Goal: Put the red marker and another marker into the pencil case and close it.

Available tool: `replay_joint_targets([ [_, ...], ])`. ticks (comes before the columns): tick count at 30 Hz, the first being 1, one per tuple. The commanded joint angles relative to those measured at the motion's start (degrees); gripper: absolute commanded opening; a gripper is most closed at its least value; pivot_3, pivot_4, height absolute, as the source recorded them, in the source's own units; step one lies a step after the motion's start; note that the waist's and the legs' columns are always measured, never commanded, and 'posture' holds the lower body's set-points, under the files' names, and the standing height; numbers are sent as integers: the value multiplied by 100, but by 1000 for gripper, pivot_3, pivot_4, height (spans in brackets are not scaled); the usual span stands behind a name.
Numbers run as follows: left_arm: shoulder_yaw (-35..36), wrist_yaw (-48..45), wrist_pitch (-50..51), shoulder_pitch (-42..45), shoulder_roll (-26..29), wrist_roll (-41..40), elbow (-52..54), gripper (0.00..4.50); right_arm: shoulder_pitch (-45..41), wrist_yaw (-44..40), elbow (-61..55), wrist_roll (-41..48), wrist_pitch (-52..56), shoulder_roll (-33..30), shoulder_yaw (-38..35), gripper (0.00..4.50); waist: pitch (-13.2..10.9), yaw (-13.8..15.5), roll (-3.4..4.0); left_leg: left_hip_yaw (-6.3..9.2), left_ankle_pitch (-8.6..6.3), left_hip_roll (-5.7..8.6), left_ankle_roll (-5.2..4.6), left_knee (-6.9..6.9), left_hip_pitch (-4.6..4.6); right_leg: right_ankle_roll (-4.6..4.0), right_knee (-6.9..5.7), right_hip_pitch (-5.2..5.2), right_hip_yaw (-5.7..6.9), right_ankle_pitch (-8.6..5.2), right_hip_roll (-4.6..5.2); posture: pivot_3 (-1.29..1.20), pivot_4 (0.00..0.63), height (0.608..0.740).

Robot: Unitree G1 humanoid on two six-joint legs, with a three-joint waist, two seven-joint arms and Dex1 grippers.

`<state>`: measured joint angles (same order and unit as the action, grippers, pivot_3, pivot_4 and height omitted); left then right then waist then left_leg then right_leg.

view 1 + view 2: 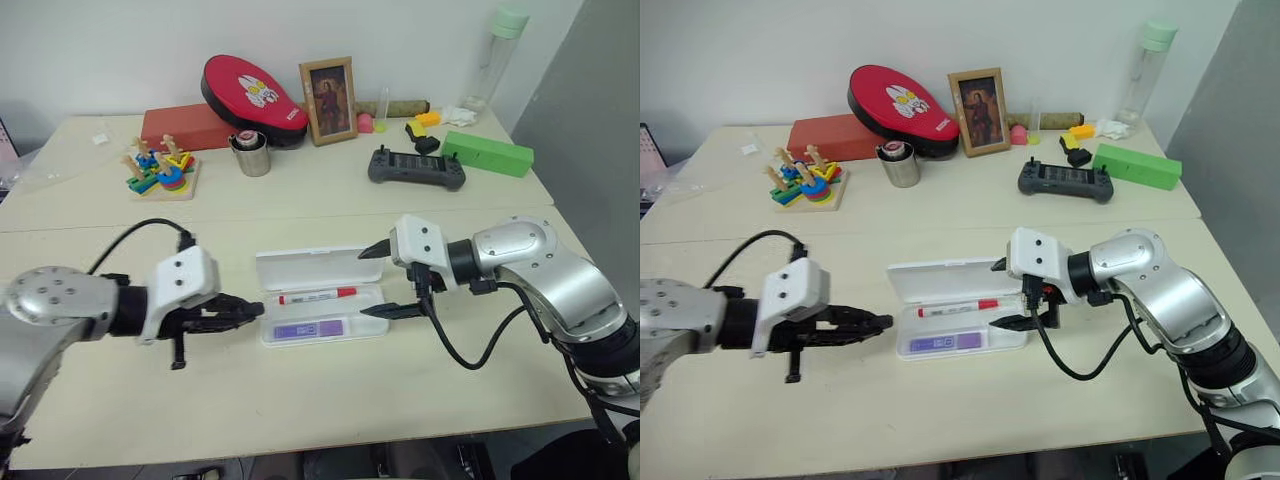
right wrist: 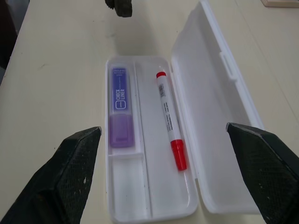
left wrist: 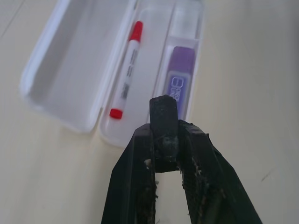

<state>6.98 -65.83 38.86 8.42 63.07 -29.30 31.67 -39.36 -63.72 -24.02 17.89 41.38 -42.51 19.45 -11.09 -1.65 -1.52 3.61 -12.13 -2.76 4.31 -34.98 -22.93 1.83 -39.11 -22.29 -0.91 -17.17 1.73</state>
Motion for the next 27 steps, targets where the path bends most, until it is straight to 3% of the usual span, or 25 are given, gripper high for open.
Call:
replay_joint_targets([
  [1,-890,203,-371,744,-637,327,-217,432,-53,-48,-148,-7,-15,-136,-74,4500,-1,6,0,-1,0,2,0,-1,1,1,1,1,-2,1,0,0,150,740],
  [6,-1370,209,-350,907,-844,480,-228,432,-78,-38,-135,-25,22,-192,-114,4500,-1,-51,-3,-2,0,0,-1,-4,1,3,1,-2,-9,2,-5,0,150,740],
  [17,-1962,1250,133,1045,-1945,623,-26,432,-148,33,-71,-70,149,-224,-151,4500,-1,-5,-3,2,0,-1,-2,-13,-1,5,-2,3,-5,5,-5,0,150,740],
  [27,-2683,1317,-88,1565,-2443,1062,-363,432,-58,-11,-82,-76,75,-340,-196,4500,-1,-2,-3,3,0,0,-2,-19,-1,7,-2,7,-6,7,-5,0,150,740],
])
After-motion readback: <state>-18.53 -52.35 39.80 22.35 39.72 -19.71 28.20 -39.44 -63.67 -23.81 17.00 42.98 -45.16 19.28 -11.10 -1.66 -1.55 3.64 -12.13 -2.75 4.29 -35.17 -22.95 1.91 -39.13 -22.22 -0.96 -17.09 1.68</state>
